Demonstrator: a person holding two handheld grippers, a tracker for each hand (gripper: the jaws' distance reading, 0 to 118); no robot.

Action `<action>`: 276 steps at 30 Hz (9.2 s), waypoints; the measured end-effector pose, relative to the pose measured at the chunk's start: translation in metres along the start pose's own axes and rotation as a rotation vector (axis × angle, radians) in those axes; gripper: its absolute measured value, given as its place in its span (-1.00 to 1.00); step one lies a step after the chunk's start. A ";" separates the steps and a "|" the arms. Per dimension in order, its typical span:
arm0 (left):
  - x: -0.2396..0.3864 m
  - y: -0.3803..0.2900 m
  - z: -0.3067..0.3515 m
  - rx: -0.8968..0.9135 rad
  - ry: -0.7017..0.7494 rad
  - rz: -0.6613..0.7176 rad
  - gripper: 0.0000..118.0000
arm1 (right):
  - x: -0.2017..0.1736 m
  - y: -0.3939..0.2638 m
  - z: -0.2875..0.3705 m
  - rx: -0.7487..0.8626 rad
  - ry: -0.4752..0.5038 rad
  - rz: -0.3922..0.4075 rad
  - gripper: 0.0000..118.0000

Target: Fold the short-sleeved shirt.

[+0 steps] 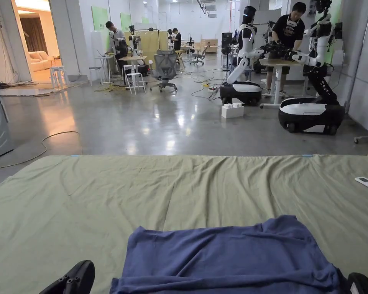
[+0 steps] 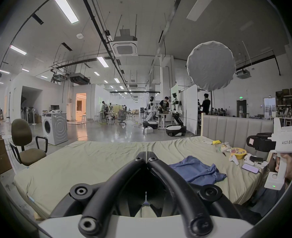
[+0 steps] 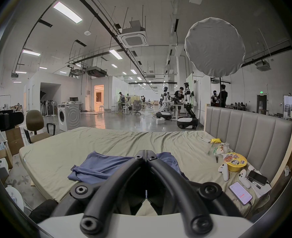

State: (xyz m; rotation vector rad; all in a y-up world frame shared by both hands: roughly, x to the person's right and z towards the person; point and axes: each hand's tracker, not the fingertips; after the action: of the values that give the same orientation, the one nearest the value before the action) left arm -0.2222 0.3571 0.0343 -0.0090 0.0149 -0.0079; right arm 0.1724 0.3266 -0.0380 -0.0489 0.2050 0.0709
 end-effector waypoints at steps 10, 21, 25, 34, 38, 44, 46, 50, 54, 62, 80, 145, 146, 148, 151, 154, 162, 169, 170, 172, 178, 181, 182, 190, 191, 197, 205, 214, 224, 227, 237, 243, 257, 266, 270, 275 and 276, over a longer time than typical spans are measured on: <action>-0.023 -0.056 -0.053 -0.250 0.125 0.058 -0.88 | 0.006 -0.024 -0.013 -0.094 0.013 -0.094 -1.00; -0.077 -0.203 -0.214 -0.688 0.026 0.189 -0.01 | 0.021 -0.061 -0.032 -0.263 -0.041 -0.145 -1.00; -0.081 -0.237 -0.253 -0.803 0.071 0.177 -0.01 | 0.036 -0.082 -0.031 -0.304 -0.069 -0.138 -1.00; -0.066 -0.250 -0.273 -0.865 0.091 0.149 -0.81 | 0.053 -0.101 -0.051 -0.372 -0.099 -0.235 -1.00; -0.059 -0.250 -0.273 -0.893 0.067 0.069 -0.81 | 0.085 -0.126 -0.102 -0.448 -0.128 -0.301 -0.69; -0.060 -0.256 -0.270 -0.876 0.074 0.088 -0.81 | 0.143 -0.190 -0.205 -0.568 -0.153 -0.477 0.19; -0.055 -0.252 -0.268 -0.871 0.078 0.091 -0.81 | 0.151 -0.208 -0.235 -0.641 -0.188 -0.445 0.19; -0.054 -0.249 -0.268 -0.872 0.078 0.096 -0.81 | 0.138 -0.231 -0.272 -0.770 -0.184 -0.213 -0.43; -0.055 -0.246 -0.267 -0.870 0.071 0.093 -0.85 | 0.108 -0.221 -0.272 -0.762 -0.217 -0.019 -0.87; -0.096 -0.188 -0.240 -0.717 0.086 0.331 -0.89 | 0.096 -0.159 -0.222 -0.613 -0.362 -0.080 -0.88; -0.104 -0.220 -0.110 -0.782 0.075 0.337 -0.34 | 0.075 -0.194 -0.077 -0.723 -0.320 -0.207 -0.67; -0.100 -0.132 -0.275 -0.626 -0.009 0.245 0.52 | 0.014 -0.069 -0.021 -0.330 0.029 -0.177 -1.00; -0.110 -0.146 -0.300 -0.658 0.008 0.284 0.51 | 0.015 -0.073 -0.025 -0.352 0.016 -0.192 -1.00; -0.126 -0.177 -0.341 -0.723 0.017 0.351 0.51 | 0.018 -0.078 -0.032 -0.373 0.001 -0.221 -1.00; -0.135 -0.208 -0.385 -0.849 0.134 0.332 0.40 | 0.021 -0.082 -0.039 -0.389 -0.004 -0.228 -1.00; -0.134 -0.224 -0.404 -0.884 0.124 0.325 0.39 | 0.023 -0.088 -0.045 -0.429 -0.009 -0.209 -1.00; -0.107 -0.240 -0.415 -0.940 0.137 0.129 -0.70 | 0.028 -0.108 -0.051 -0.503 -0.005 -0.203 -1.00; -0.092 -0.243 -0.424 -1.009 0.118 0.036 -0.87 | 0.057 -0.099 -0.105 -0.485 0.011 -0.163 -0.99; -0.093 -0.246 -0.426 -1.024 0.110 0.042 -0.87 | 0.067 -0.094 -0.125 -0.477 0.015 -0.145 -0.95; -0.103 -0.249 -0.429 -1.042 0.087 0.076 -0.87 | 0.089 -0.093 -0.179 -0.692 0.055 -0.229 -0.26; -0.103 -0.241 -0.432 -1.075 0.063 0.121 -0.88 | 0.156 -0.115 -0.343 -0.842 -0.028 -0.213 0.43; -0.100 -0.242 -0.429 -1.072 0.064 0.107 -0.88 | 0.167 -0.151 -0.401 -0.990 -0.125 -0.117 0.42; -0.101 -0.242 -0.430 -1.067 0.068 0.117 -0.88 | 0.168 -0.164 -0.415 -1.051 -0.138 -0.108 0.38; -0.096 -0.237 -0.432 -1.071 0.089 0.131 -0.88 | 0.132 -0.186 -0.432 -1.105 -0.042 0.054 -1.00; -0.092 -0.235 -0.431 -1.068 0.098 0.113 -0.88 | 0.128 -0.186 -0.432 -1.118 -0.037 0.059 -1.00; -0.102 -0.181 -0.387 -0.869 0.028 0.231 -0.89 | 0.128 -0.144 -0.381 -0.946 -0.026 0.030 -1.00; -0.133 -0.125 -0.221 -0.712 -0.042 0.287 -0.89 | 0.140 -0.088 -0.206 -0.711 -0.019 -0.090 -1.00; -0.130 -0.193 -0.145 -0.789 -0.018 0.306 -0.88 | 0.124 -0.151 -0.084 -0.765 -0.064 -0.215 -1.00; -0.131 -0.181 -0.109 -0.617 0.122 0.289 0.52 | 0.126 -0.169 -0.064 -0.742 -0.147 -0.202 0.32; -0.121 -0.129 -0.084 -0.471 0.129 0.186 0.52 | 0.117 -0.125 -0.041 -0.608 -0.149 -0.166 0.32; -0.009 -0.011 0.003 -0.044 0.155 -0.096 0.53 | 0.022 -0.012 0.019 -0.087 -0.005 -0.100 0.33; 0.015 0.019 0.014 0.022 0.045 -0.180 0.20 | -0.001 0.012 0.015 -0.006 0.043 -0.018 0.30; 0.020 0.014 0.015 0.017 0.025 -0.117 -1.00 | -0.014 0.010 0.018 -0.033 0.061 -0.029 -1.00; 0.020 0.015 0.010 -0.004 -0.004 -0.080 -1.00 | -0.014 0.014 0.019 -0.021 0.045 -0.022 -1.00; 0.019 0.015 0.009 -0.010 -0.009 -0.069 -1.00 | -0.014 0.013 0.017 -0.027 0.040 -0.019 -1.00; 0.017 0.014 0.006 -0.021 -0.006 -0.068 -1.00 | -0.014 0.010 0.016 -0.037 0.040 -0.020 -1.00; 0.016 0.013 0.005 -0.024 -0.005 -0.066 -1.00 | -0.015 0.010 0.016 -0.039 0.038 -0.018 -1.00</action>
State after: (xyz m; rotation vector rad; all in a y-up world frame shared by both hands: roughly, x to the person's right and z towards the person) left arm -0.2058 0.3702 0.0394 -0.0331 0.0093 -0.0734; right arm 0.1603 0.3361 -0.0201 -0.0913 0.2412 0.0557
